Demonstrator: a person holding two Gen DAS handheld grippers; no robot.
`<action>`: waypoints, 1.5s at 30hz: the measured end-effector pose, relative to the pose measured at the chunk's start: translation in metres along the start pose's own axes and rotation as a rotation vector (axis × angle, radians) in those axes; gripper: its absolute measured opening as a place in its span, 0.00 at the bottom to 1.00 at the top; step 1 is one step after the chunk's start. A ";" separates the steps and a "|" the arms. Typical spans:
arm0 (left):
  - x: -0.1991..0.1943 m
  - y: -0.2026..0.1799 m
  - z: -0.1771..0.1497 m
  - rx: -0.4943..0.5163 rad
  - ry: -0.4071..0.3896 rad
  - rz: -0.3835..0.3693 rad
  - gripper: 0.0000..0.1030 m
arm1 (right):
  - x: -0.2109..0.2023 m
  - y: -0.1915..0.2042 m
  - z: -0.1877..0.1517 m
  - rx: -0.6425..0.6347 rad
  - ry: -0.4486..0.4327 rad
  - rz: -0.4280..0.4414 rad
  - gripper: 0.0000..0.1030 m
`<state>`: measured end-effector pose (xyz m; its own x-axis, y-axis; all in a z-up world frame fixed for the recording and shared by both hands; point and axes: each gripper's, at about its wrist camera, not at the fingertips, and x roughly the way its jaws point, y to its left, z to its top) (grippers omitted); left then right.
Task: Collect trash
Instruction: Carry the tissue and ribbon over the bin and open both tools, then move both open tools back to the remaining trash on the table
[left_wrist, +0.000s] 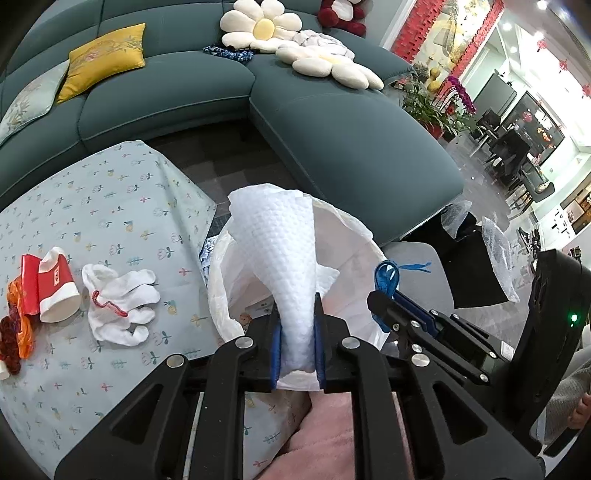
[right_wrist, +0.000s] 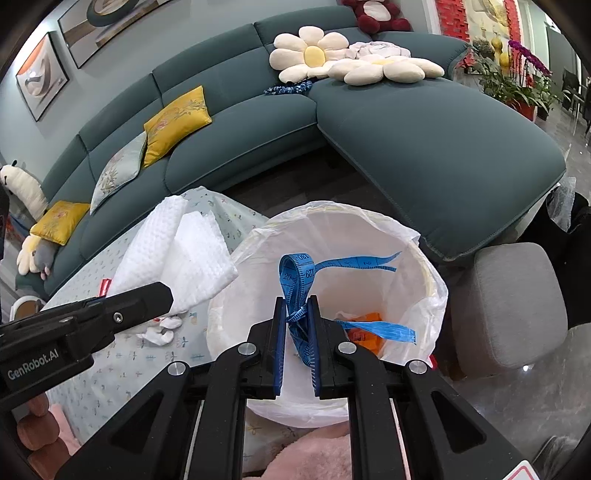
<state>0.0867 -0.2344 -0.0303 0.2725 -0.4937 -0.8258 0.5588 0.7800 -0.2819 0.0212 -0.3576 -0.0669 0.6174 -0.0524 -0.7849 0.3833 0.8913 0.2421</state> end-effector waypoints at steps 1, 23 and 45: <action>0.000 -0.001 0.000 -0.001 0.002 0.001 0.20 | 0.000 0.000 0.000 0.003 -0.001 0.000 0.11; -0.016 0.033 -0.006 -0.087 -0.030 0.060 0.43 | -0.010 0.021 0.008 -0.001 -0.031 0.013 0.37; -0.066 0.141 -0.046 -0.285 -0.099 0.194 0.43 | -0.001 0.127 -0.015 -0.179 0.032 0.114 0.37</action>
<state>0.1117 -0.0738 -0.0380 0.4347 -0.3500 -0.8298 0.2524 0.9318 -0.2608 0.0591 -0.2374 -0.0434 0.6267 0.0649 -0.7765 0.1825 0.9566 0.2273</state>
